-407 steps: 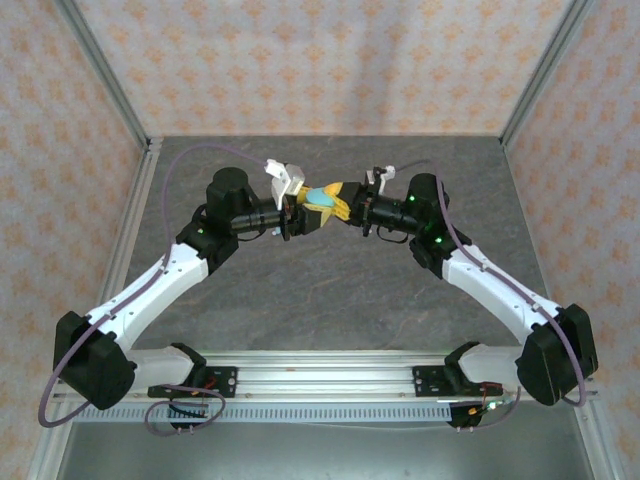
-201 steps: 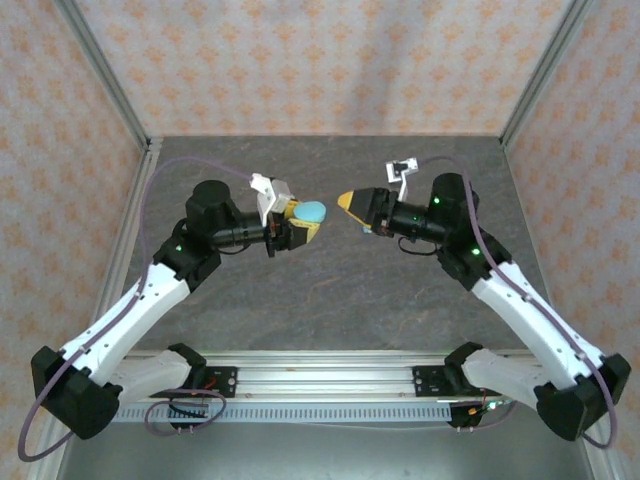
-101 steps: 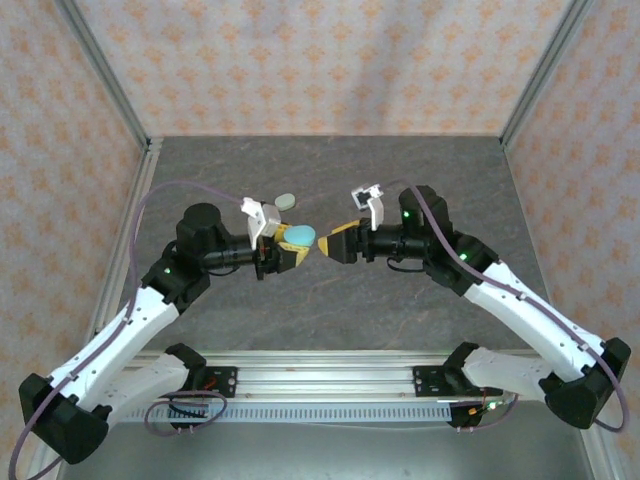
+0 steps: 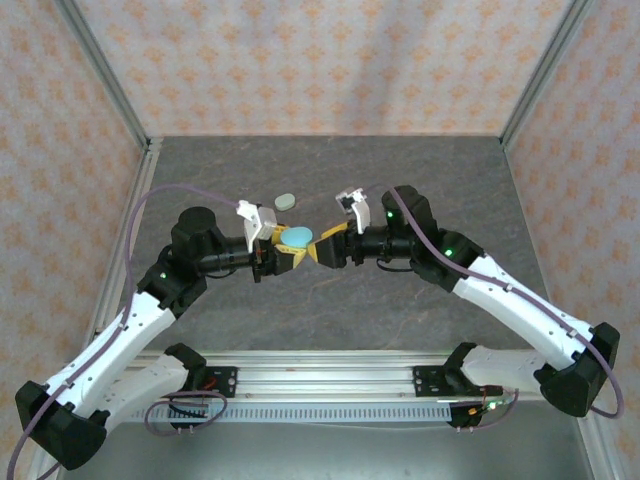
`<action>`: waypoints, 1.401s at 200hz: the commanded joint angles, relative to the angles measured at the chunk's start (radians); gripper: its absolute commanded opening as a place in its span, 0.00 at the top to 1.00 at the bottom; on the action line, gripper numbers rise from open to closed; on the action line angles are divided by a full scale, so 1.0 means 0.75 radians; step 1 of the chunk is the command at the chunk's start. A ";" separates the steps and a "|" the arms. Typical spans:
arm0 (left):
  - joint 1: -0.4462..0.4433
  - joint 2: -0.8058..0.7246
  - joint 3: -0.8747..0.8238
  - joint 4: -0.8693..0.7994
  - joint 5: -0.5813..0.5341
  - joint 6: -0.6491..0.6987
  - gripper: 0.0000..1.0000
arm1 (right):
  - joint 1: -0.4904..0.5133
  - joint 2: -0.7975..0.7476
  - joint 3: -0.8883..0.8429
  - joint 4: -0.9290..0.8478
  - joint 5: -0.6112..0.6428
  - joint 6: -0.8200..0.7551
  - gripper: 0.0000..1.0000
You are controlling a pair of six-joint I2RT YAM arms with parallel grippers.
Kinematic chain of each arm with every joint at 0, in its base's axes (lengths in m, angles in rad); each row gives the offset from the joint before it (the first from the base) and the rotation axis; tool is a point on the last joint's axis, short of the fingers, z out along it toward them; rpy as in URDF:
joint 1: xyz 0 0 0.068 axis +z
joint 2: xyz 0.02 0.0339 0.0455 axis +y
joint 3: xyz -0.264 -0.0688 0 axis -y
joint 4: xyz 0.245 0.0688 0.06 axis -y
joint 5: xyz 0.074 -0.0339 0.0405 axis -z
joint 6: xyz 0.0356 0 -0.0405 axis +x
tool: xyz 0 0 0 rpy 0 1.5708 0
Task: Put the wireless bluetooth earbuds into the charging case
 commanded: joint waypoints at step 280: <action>-0.023 -0.032 -0.031 -0.072 0.027 0.082 0.86 | -0.031 0.057 0.148 0.028 0.128 0.113 0.38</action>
